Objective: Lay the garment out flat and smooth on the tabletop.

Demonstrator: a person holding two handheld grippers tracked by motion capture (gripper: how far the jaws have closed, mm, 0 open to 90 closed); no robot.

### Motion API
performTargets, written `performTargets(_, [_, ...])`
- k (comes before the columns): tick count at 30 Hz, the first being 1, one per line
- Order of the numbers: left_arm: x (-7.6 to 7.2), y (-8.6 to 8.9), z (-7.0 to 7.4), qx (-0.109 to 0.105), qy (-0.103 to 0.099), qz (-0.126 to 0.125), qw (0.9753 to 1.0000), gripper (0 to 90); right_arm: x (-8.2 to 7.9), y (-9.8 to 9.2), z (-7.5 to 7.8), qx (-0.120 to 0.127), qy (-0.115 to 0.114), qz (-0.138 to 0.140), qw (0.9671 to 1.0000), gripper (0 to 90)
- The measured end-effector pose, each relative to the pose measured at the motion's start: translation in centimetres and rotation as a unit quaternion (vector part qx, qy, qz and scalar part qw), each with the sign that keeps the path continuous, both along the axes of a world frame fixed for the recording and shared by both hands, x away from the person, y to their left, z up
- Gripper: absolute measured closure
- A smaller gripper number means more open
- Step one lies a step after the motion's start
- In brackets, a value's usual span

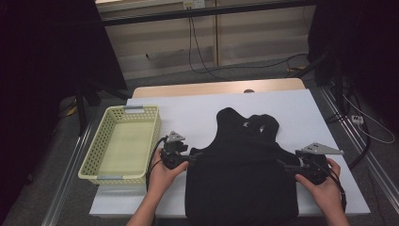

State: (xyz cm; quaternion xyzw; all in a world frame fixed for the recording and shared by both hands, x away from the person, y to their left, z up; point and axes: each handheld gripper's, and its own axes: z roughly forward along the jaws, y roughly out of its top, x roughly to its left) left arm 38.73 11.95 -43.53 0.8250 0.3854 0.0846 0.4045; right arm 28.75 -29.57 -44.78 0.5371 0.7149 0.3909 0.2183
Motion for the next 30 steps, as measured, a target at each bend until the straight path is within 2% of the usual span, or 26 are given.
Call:
performTargets(3, [0.0, -0.1, 0.1, 0.002, -0.004, 0.0, 1.0, 17.8, -0.3, 0.0, 0.0, 0.002, 0.0, 0.001, 1.0, 17.3])
performTargets(7, [0.0, -0.2, 0.1, -0.004, -0.005, -0.015, 0.9999, 17.8, -0.5, 0.2, -0.1, 0.0, 0.003, 0.008, 1.0, 16.2])
performTargets(9, [-0.1, -0.3, 0.1, -0.007, -0.005, -0.016, 0.9998, 17.1, -0.7, 0.3, -0.2, 0.006, 0.007, 0.008, 0.9999, 15.1])
performTargets(12, [-0.1, -0.2, 0.1, 0.0, -0.004, -0.02, 0.9998, 16.8, -1.1, 0.2, -0.2, 0.003, 0.013, 0.016, 0.9998, 14.4])
performTargets(16, [-0.2, -0.3, 0.2, -0.006, -0.008, -0.019, 0.9998, 16.2, -1.6, 0.2, -0.2, 0.011, 0.016, 0.019, 0.9996, 11.7])
performTargets(19, [-0.3, -0.2, 0.4, -0.006, -0.011, -0.023, 0.9997, 16.1, -1.8, 0.3, -0.1, 0.001, 0.017, 0.021, 0.9996, 12.4])
performTargets(24, [-0.2, -0.3, 0.2, -0.003, -0.008, -0.025, 0.9997, 15.0, -1.9, 0.4, -0.1, -0.006, 0.018, 0.024, 0.9995, 17.3])
performTargets(30, [-0.1, -0.4, 0.1, 0.003, -0.007, -0.028, 0.9996, 14.9, -2.0, -0.1, 0.0, -0.005, 0.024, 0.03, 0.9993, 29.8])
